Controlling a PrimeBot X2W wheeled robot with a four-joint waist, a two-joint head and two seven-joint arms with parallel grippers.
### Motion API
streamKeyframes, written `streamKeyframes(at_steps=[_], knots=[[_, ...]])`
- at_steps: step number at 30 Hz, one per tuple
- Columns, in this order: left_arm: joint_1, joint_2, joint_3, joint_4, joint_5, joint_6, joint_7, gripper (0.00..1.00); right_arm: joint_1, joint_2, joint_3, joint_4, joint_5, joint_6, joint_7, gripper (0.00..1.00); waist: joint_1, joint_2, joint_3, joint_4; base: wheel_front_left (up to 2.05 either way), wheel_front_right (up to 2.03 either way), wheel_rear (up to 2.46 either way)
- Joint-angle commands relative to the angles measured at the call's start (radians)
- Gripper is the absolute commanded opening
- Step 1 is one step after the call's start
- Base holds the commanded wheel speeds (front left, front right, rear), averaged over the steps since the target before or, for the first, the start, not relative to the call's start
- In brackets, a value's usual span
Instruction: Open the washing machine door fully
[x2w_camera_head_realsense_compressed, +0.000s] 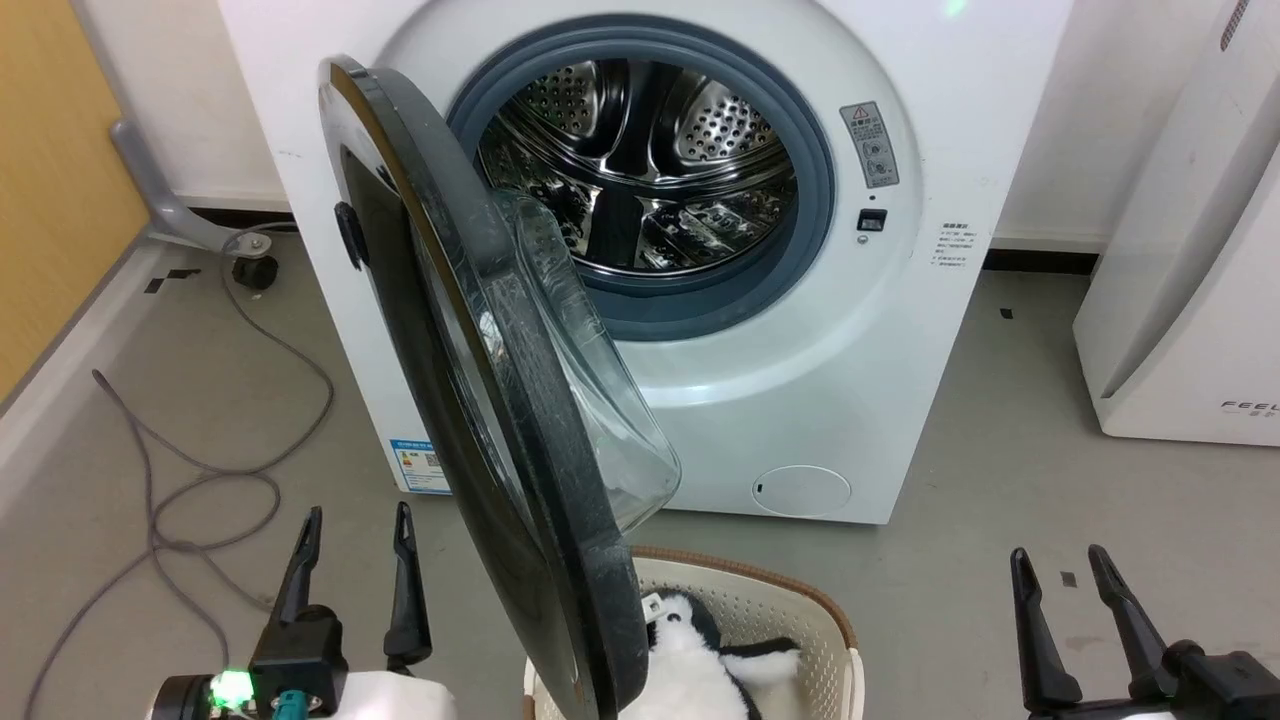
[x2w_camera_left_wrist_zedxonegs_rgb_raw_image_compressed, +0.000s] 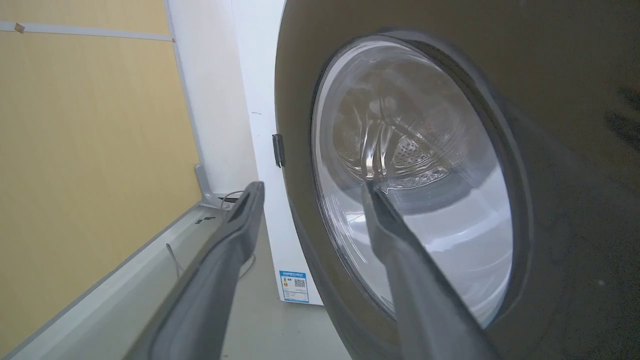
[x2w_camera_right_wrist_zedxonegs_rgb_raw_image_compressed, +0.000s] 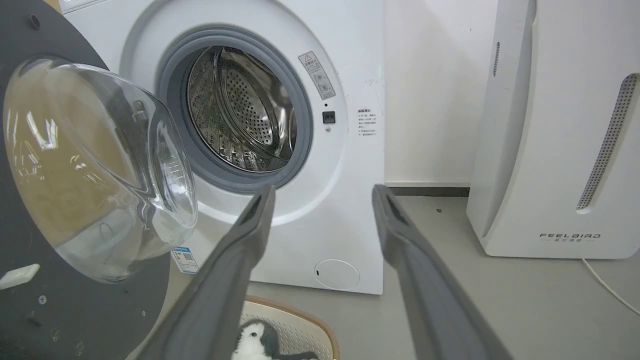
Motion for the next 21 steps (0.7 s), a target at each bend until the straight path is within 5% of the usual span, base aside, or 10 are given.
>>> streamKeyframes(at_steps=[1, 3, 4, 5, 14, 21], knots=[[0.013, 0.001, 0.006, -0.005, 0.003, 0.001, -0.004, 1.00, 0.011, 0.005, 0.001, 0.003, 0.003, 0.001, -0.004, 1.00, 0.0000, -0.0001, 0.000, 0.000, 0.00, 0.00, 0.00], [0.009, 0.001, 0.019, -0.023, 0.000, 0.010, -0.004, 0.91, 0.009, 0.005, 0.004, 0.003, -0.012, 0.001, -0.004, 1.00, 0.0000, -0.0001, -0.001, -0.001, 0.00, 0.00, 0.00], [0.006, 0.000, 0.027, -0.031, -0.004, 0.016, -0.004, 0.13, 0.009, 0.005, 0.004, 0.002, -0.021, 0.001, -0.004, 1.00, 0.0000, -0.0001, -0.002, 0.000, 0.00, 0.00, 0.00], [0.001, 0.000, 0.032, -0.042, -0.007, 0.016, -0.004, 0.00, 0.010, 0.005, 0.003, 0.000, -0.027, 0.001, -0.004, 1.00, 0.0000, -0.0001, -0.002, 0.001, 0.00, 0.00, 0.00], [-0.076, 0.009, 0.014, -0.263, 0.017, -0.006, -0.004, 0.00, 0.007, 0.005, 0.014, -0.011, -0.047, 0.001, -0.004, 1.00, 0.0000, -0.0001, 0.003, 0.001, 0.00, 0.00, 0.00], [-0.127, 0.011, -0.148, -0.425, 0.047, -0.080, -0.004, 0.00, 0.010, 0.005, 0.015, -0.012, -0.048, 0.001, -0.005, 1.00, 0.0000, -0.0001, 0.004, 0.002, 0.00, 0.00, 0.00]])
